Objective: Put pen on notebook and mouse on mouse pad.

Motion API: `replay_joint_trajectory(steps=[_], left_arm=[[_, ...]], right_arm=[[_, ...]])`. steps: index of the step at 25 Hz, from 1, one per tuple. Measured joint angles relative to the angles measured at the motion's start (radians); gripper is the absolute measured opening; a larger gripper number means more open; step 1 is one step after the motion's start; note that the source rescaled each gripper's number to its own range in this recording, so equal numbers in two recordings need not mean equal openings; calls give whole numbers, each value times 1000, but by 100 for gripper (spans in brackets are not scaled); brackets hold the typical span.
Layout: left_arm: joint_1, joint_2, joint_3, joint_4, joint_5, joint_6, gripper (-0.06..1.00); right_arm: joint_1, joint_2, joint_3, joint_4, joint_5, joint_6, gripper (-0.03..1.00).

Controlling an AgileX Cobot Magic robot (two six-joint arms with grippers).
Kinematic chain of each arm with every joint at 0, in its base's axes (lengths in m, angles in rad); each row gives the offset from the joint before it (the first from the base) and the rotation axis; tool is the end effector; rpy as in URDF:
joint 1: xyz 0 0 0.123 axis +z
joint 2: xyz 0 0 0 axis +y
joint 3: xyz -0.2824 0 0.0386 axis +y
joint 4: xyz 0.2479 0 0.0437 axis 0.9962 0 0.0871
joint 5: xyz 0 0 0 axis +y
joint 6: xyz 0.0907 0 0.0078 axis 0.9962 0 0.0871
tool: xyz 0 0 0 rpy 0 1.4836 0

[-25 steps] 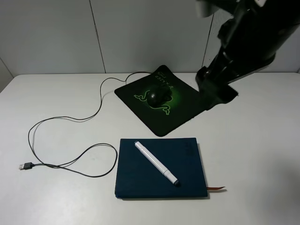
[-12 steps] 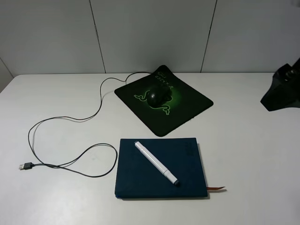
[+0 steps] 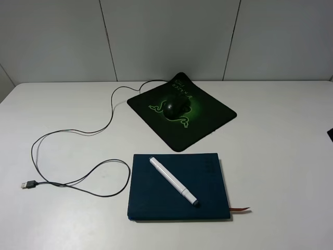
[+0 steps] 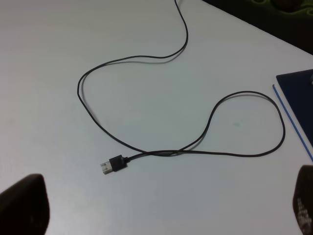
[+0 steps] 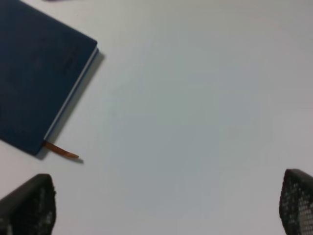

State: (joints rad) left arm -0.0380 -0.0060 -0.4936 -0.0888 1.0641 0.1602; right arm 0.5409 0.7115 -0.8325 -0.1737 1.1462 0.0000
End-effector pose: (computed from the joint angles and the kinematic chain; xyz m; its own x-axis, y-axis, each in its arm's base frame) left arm -0.0056 -0.0069 0.2754 -0.4420 0.1333 -0.8871 0.1595 0.9848 0.0685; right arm 0.0979 0.0421 0.3377 -0.6557 -0.4769 -0.5853 -0.4765 0.8627 -0.1691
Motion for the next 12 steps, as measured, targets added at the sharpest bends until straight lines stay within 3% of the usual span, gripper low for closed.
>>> replay_joint_trajectory(steps=[6,7,12], left_arm=[[0,0,0,0,0,0,100],[0,0,0,0,0,0,100],[0,0,0,0,-1,0,100]], right_arm=[[-118,-121,100,31,-32,0,100],[-195,-178,146,55,-42,0,100],[-361,-352,235,135,-82,0,100]])
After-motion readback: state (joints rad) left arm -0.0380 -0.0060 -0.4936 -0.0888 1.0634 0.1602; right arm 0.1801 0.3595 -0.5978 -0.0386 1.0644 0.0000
